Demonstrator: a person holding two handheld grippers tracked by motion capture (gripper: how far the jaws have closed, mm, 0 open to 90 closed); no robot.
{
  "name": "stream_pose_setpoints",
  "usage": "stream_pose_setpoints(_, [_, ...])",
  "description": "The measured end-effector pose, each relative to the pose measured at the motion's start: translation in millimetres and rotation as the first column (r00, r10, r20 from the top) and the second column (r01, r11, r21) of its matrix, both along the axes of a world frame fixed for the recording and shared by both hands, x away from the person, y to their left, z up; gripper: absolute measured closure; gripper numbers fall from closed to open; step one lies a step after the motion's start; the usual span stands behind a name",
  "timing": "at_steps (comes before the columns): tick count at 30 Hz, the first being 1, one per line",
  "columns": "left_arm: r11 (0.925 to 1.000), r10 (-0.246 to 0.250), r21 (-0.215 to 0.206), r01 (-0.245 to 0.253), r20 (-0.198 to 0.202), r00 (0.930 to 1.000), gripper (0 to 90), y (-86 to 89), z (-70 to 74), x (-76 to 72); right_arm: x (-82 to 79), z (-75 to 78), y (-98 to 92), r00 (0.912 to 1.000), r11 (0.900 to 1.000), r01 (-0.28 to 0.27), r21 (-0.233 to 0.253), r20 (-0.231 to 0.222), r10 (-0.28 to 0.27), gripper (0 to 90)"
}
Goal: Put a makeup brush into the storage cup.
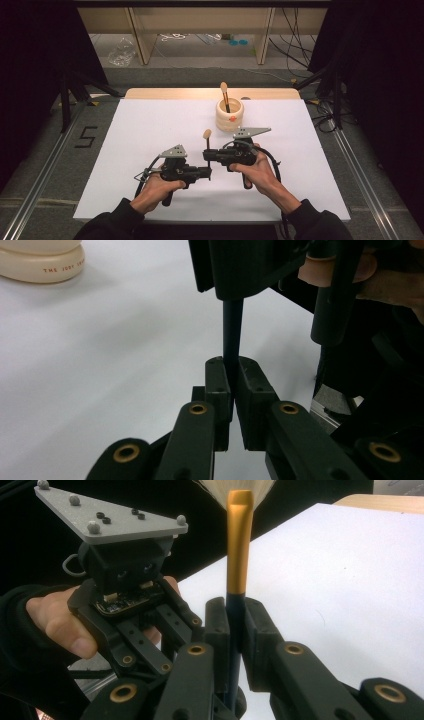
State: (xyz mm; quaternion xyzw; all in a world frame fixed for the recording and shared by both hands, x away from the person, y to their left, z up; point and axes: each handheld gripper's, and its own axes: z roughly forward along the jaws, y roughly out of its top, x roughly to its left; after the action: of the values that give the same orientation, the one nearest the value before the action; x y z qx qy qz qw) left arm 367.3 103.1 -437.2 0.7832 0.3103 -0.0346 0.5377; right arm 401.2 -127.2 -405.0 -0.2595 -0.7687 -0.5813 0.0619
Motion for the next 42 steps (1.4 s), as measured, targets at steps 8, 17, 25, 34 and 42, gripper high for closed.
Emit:
stream_pose_setpoints(8, [0.9999, 0.001, -0.015, -0.001, -0.017, 0.9999, 84.1, -1.6, -0.1, 0.6, 0.5, -0.7, 1.4, 0.9998, 1.0, 0.003, 0.003, 0.021, -0.003, 83.1])
stream_pose_setpoints(17, [0.9998, -0.003, -0.02, 0.002, -0.025, 0.9997, 83.5, -1.9, -0.2, 0.1, -0.2, -0.4, 1.9, 0.9998, 1.0, -0.001, 0.0, 0.018, 0.001, 83.2])
stream_pose_setpoints(25, [0.9998, -0.022, 0.001, 0.022, -0.001, 0.9998, 67.9, -2.2, 2.1, -0.8, -0.4, -0.9, 2.1, 0.9997, 1.0, -0.001, -0.023, 0.024, 0.002, 83.2])
stream_pose_setpoints(34, [0.9992, -0.003, 0.04, 0.001, 0.041, 0.9991, 53.0, 4.2, 4.5, -2.6, 1.2, 1.2, -2.0, 0.999, 1.0, 0.012, -0.021, 0.042, -0.011, 83.2])
stream_pose_setpoints(42, [0.9968, 0.003, 0.08, -0.009, 0.08, 0.9968, 41.6, 15.6, 7.2, -11.5, 6.8, 5.3, -12.3, 0.9956, 0.997, 0.057, -0.054, 0.077, -0.053, 83.1])
